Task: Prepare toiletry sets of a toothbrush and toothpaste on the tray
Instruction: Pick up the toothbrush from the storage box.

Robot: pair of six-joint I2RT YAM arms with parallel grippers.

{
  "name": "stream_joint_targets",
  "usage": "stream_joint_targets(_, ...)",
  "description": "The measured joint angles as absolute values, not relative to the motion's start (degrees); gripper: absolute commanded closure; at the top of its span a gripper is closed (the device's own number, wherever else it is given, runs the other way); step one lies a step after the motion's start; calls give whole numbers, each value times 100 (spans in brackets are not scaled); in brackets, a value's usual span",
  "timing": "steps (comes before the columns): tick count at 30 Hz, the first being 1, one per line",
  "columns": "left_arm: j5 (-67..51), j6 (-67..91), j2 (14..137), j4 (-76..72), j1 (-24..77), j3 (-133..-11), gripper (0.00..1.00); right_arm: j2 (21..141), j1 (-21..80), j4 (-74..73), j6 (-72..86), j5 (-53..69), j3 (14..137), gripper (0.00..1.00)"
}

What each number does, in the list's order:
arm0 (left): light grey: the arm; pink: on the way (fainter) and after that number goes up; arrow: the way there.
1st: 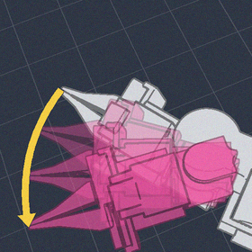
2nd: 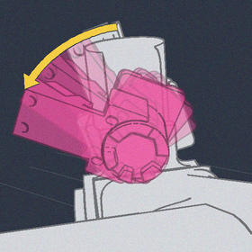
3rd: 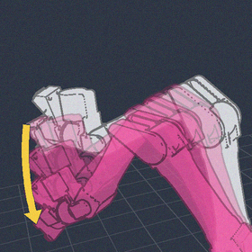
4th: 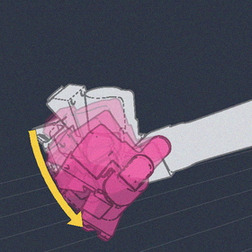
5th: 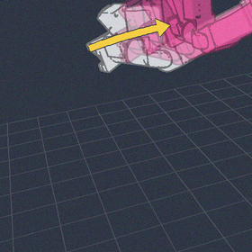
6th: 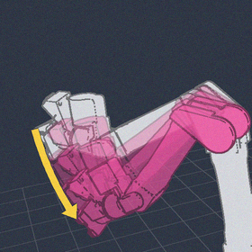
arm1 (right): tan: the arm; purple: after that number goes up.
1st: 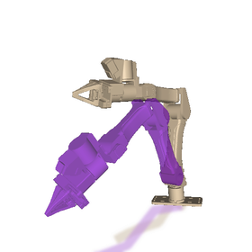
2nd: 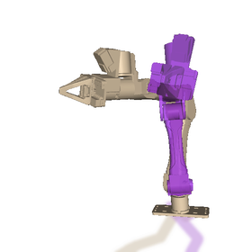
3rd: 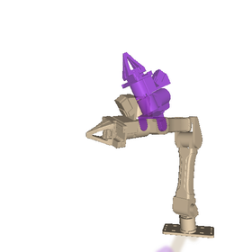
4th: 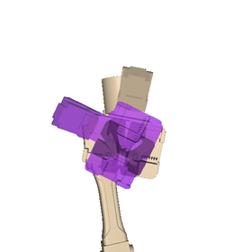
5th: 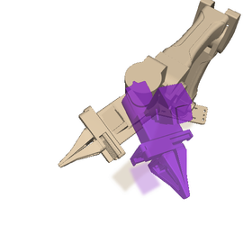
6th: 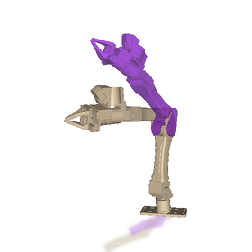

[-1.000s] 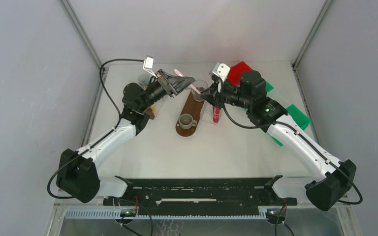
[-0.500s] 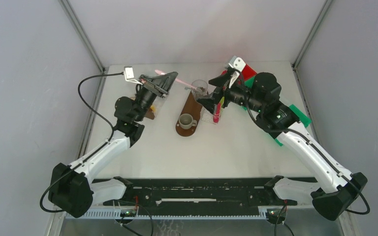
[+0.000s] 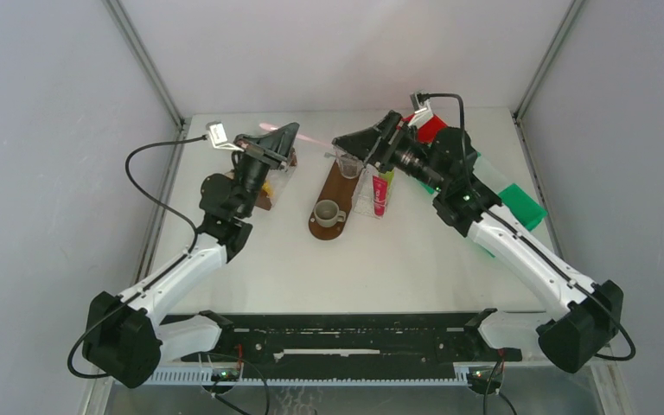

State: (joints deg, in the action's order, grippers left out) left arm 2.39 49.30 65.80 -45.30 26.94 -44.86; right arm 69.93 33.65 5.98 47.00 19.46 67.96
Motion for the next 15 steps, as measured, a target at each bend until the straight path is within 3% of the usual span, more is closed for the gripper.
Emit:
stream_joint_targets(6, 266, 4613, 6556, -4740, 2709, -4331, 100, 7631, 3489, 847, 7024, 1798, 6794, 14)
stream_joint_targets(12, 268, 4296, 6547, -5011, 2733, -4254, 100, 8154, 3765, 982, 8337, 1699, 6794, 19)
stream_joint_targets(15, 279, 4180, 6508, -5142, 2832, -4185, 100, 8256, 3861, 963, 8777, 1542, 6794, 28)
